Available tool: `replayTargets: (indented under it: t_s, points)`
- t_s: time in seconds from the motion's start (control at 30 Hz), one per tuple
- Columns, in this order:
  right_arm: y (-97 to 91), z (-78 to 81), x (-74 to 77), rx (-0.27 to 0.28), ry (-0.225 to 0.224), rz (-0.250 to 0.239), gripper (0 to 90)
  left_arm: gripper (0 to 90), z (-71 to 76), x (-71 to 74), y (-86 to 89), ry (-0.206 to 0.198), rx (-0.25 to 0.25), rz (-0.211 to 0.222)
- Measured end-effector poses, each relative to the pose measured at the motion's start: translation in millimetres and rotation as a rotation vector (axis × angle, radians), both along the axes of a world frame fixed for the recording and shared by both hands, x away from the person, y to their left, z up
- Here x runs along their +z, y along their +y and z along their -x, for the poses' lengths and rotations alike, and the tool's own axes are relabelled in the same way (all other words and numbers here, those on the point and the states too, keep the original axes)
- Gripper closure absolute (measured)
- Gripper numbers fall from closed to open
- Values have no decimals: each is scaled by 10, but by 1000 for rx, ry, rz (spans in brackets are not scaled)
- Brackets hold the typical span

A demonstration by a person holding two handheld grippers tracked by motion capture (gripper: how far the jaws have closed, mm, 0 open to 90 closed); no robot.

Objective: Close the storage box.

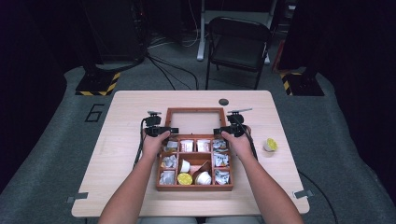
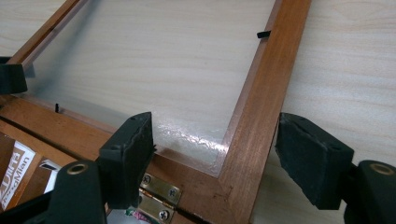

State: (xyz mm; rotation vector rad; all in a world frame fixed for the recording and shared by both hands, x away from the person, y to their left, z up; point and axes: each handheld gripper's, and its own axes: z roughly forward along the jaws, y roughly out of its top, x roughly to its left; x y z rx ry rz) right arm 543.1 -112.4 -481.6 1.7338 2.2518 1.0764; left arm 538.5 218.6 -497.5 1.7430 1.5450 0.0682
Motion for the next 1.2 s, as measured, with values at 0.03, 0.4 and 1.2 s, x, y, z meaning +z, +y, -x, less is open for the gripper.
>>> replayTargets:
  t_s: [0.03,0.4,1.2]
  points:
    - [4,-3,-2,-9,10,-8,276,248,-6,-5,7,-5,-8,-4]
    - [26,-74,-21,11,17,17,240,232,-36,-38,-5,-4,0,21]
    - [18,-110,36,1,11,-8,280,270,-75,68,-6,-15,-17,-2]
